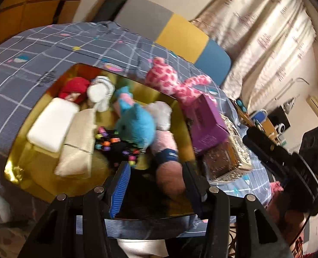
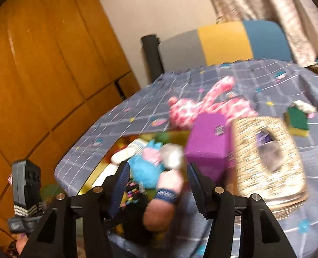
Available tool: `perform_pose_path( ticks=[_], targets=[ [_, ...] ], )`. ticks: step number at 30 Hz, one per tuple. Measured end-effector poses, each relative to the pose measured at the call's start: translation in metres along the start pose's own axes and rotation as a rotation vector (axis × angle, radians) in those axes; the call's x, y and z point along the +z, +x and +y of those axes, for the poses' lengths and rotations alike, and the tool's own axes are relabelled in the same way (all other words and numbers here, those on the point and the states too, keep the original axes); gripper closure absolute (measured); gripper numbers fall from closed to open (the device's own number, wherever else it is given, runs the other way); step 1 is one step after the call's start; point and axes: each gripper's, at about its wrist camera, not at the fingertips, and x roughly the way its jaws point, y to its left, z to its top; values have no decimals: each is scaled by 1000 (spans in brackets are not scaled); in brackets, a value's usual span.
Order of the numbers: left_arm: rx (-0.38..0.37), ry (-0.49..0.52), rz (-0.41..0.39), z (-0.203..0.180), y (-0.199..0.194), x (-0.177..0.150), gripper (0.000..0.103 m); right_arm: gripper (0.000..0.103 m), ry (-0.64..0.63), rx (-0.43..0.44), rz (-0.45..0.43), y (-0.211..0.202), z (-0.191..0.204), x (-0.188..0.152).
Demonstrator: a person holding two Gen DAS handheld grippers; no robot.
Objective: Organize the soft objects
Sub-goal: 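Move both tools over the green sponge and white packet on the sheet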
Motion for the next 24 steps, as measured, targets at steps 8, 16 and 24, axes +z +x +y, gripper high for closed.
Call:
perform_pose_path(
  ticks=[8, 16, 24],
  targets=[
    [-55, 69, 34, -41, 15, 4, 52, 46, 61, -206, -76, -36, -65, 17],
    [-100, 139, 88, -87, 32, 3, 52, 46, 154, -412, -49, -58, -146, 17],
    [-143, 240, 140, -141, 49, 1, 52, 46, 180, -538, 4, -58, -211, 8]
  ],
)
